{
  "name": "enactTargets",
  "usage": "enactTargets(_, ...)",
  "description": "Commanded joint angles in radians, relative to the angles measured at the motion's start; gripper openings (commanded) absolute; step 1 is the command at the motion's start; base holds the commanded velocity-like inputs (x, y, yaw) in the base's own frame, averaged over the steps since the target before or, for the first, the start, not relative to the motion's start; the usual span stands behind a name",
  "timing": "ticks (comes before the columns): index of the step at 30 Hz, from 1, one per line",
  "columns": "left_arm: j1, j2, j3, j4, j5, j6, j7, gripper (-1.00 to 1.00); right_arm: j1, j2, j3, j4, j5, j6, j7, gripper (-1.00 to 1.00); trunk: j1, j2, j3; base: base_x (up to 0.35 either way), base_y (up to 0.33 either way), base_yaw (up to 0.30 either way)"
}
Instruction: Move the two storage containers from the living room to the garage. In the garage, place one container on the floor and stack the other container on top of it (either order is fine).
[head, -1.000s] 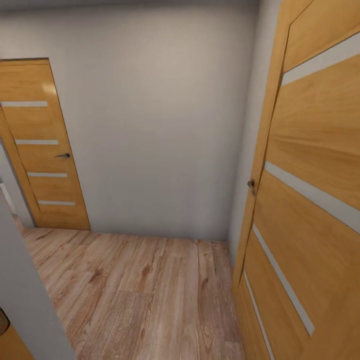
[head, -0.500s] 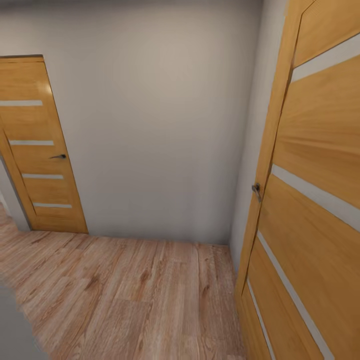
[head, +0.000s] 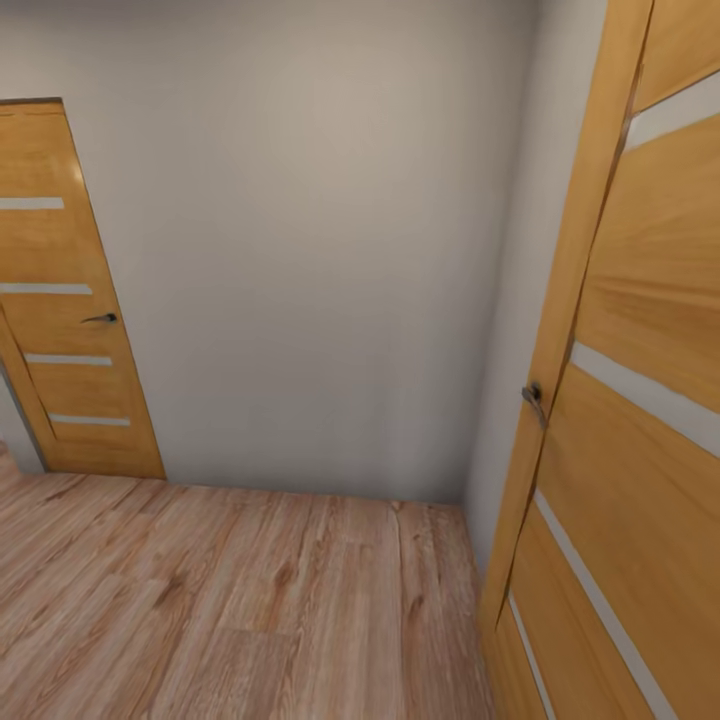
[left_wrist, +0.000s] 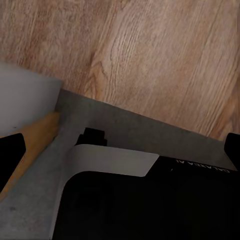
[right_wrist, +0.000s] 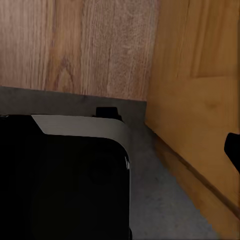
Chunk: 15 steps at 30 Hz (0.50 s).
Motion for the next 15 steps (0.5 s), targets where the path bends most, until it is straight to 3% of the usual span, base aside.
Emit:
enactTargets(1, -0.001, 0.0, 0.002, 0.0, 0.007, 0.0, -0.003, 1.0, -0.001, 0.0, 0.008, 0.003, -0.007, -0.005, -0.002, 1.0, 0.001, -0.001, -0.001, 0.322, 0.0, 0.0)
enactTargets(15, -0.001, 0.0, 0.002, 0.0, 0.007, 0.001, -0.003, 1.0, -0.001, -0.004, 0.008, 0.003, -0.005, -0.005, -0.002, 1.0, 0.001, -0.001, -0.001, 0.322, 0.0, 0.0)
